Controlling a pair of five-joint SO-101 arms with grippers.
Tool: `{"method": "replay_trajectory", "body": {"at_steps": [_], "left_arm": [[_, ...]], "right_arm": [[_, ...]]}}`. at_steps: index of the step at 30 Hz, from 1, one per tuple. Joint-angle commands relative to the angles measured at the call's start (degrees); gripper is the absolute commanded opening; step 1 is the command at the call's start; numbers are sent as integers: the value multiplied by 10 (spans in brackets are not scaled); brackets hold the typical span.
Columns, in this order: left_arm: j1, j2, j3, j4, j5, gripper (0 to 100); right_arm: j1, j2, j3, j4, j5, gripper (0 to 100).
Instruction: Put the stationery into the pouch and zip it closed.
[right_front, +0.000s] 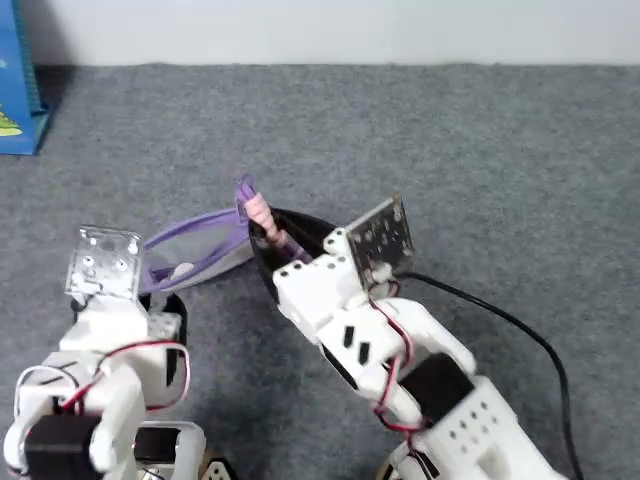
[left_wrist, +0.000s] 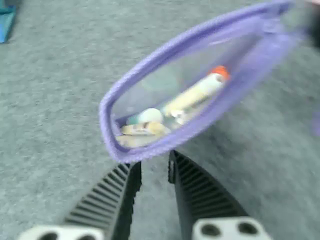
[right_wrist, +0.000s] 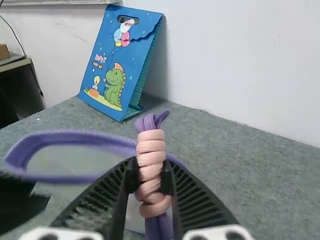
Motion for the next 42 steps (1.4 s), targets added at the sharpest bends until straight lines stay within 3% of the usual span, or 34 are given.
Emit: {"method": "replay_trajectory", "body": {"at_steps": [1, 5, 9, 14, 22, 27, 32, 37, 42], "left_arm": [[-55, 4, 36, -95, -21, 88], [-64, 5, 85, -191, -14, 87], [-53, 5, 110, -279, 41, 87], [33, 5, 138, -353, 105, 87], [147, 6, 161, -447, 148, 87], [195, 6, 161, -449, 148, 87], [201, 5, 160, -440, 146, 87], [202, 0, 133, -350, 113, 100], [201, 0, 81, -226, 77, 256]], "right_arm": [[4, -75, -36, 51, 25, 7], [0, -124, -36, 122, 30, 7], [-35, -139, -36, 195, 30, 7], [-84, -140, -37, 247, 30, 7], [-93, -167, -37, 298, 29, 7], [-89, -239, -37, 321, 31, 7], [-81, -291, -37, 341, 33, 7], [-13, -307, -36, 336, 34, 7], [26, -313, -36, 336, 33, 7]]}}
